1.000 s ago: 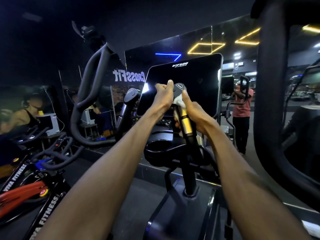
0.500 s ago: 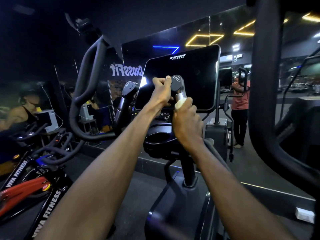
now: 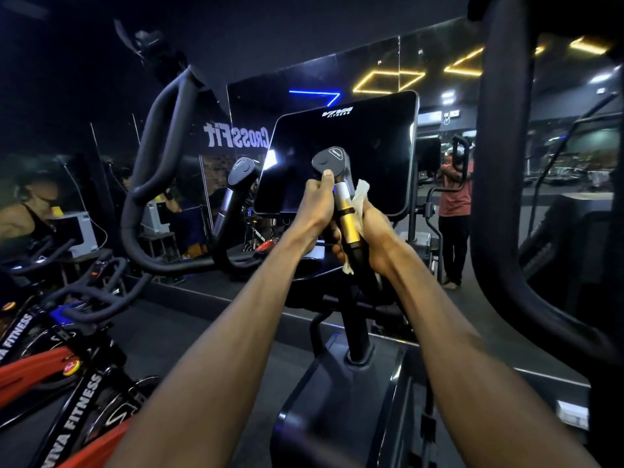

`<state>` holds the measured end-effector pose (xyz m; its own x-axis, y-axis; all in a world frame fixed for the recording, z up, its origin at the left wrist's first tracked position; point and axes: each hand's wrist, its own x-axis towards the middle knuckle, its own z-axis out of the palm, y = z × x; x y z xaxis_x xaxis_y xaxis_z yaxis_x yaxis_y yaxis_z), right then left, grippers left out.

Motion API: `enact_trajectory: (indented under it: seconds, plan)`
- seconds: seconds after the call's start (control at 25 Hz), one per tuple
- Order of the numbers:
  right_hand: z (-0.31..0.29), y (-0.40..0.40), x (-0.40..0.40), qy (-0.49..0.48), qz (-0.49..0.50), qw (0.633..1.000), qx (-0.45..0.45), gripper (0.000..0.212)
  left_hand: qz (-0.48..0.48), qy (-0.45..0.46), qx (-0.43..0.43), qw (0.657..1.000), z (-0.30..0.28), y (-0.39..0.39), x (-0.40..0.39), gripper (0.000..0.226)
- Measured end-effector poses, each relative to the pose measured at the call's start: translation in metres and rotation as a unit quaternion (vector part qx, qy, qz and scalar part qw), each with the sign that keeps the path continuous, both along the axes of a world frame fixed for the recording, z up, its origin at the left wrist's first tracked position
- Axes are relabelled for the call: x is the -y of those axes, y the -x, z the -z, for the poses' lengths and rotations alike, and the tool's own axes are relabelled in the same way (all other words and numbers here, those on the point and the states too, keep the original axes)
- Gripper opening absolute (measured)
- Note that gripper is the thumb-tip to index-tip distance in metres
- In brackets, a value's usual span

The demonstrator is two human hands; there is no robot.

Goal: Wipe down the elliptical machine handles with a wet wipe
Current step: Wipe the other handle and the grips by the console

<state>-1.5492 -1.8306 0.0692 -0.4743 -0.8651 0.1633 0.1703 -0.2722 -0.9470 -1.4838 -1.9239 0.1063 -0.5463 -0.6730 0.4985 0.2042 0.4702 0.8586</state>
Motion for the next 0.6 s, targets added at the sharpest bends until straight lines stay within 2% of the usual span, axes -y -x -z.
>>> enact_trajectory:
  seconds: [0.08, 0.16, 0.2, 0.28, 0.4, 0.44, 0.48, 0.6]
  plan:
    - [0.022, -0.002, 0.014, 0.01, 0.142, 0.984, -0.109, 0.075, 0.017, -0.011, -0.01, 1.0, 0.007, 0.005, -0.002, 0.05]
    - [0.043, -0.006, 0.017, -0.012, 0.277, 0.922, -0.27, 0.076, 0.056, -0.053, -0.028, 0.997, 0.01, 0.007, -0.004, 0.057]
    - [0.043, -0.01, 0.016, -0.032, 0.313, 0.892, -0.324, 0.074, 0.068, -0.081, -0.032, 0.994, 0.009, 0.006, -0.008, 0.057]
    - [0.035, -0.019, 0.014, -0.086, 0.356, 0.856, -0.364, 0.06, 0.079, -0.135, -0.038, 0.987, 0.009, 0.007, -0.014, 0.057]
    - [0.062, -0.03, 0.008, -0.049, 0.435, 0.796, -0.417, 0.053, 0.109, -0.174, -0.027, 0.978, 0.015, 0.006, -0.017, 0.065]
    - [0.076, -0.032, 0.006, -0.039, 0.442, 0.793, -0.418, 0.054, 0.112, -0.17, -0.017, 0.979, 0.017, 0.006, -0.017, 0.066]
    - [0.086, -0.029, 0.008, -0.029, 0.431, 0.809, -0.399, 0.058, 0.113, -0.165, -0.015, 0.98, 0.018, 0.006, -0.016, 0.067]
    - [0.081, -0.016, 0.011, 0.032, 0.33, 0.909, -0.251, 0.079, 0.104, -0.147, -0.036, 0.983, 0.019, 0.009, -0.018, 0.069]
